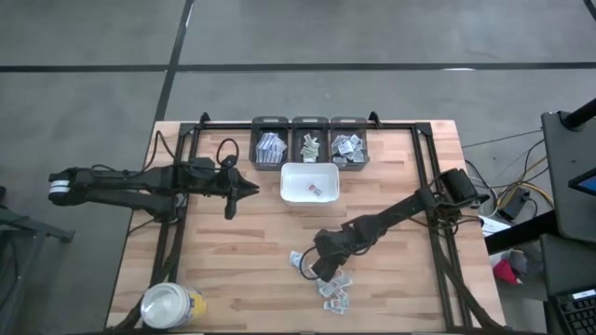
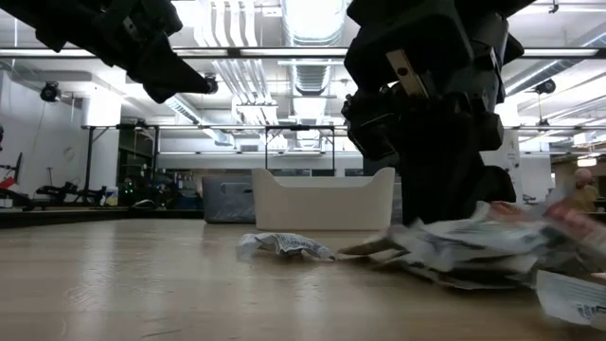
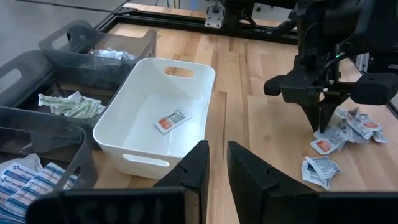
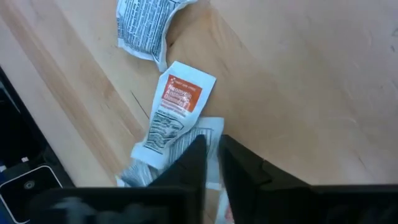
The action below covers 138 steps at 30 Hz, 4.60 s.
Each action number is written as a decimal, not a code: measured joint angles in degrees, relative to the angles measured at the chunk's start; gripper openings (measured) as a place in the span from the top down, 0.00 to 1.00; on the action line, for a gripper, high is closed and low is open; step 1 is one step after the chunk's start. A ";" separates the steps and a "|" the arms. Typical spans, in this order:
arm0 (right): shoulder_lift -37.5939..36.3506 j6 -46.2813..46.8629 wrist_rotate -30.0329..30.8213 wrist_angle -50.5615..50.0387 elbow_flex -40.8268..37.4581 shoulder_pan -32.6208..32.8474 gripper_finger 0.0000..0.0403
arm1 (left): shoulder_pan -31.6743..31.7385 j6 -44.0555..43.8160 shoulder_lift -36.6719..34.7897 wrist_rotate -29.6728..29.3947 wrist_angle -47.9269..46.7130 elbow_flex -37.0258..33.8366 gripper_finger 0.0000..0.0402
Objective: Pick & Place First Aid Supplies
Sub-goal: Put the white alcohol pad into the right black bin
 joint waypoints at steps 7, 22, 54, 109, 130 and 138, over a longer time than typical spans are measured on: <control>-0.02 0.20 0.00 0.02 0.00 0.00 0.98 | 0.00 0.71 0.00 0.38 0.00 0.00 0.86; -3.60 1.46 4.10 0.07 0.00 -0.06 0.98 | 0.00 1.09 -0.01 0.35 -0.02 0.00 0.86; -26.42 -22.19 70.46 -7.76 0.02 -2.23 0.98 | 0.00 1.63 -0.15 0.45 0.27 -0.04 0.86; -13.64 -54.81 19.28 -15.63 0.44 -58.31 0.98 | 0.00 -2.43 -0.15 0.47 0.37 -0.04 0.86; -13.73 -64.36 14.93 -15.25 1.14 -58.35 0.77 | 0.00 -2.06 -0.15 0.46 0.37 -0.04 0.86; -17.60 -65.23 14.67 -15.47 1.72 -56.92 0.71 | 0.00 -2.11 -0.15 0.47 -0.07 -0.04 0.86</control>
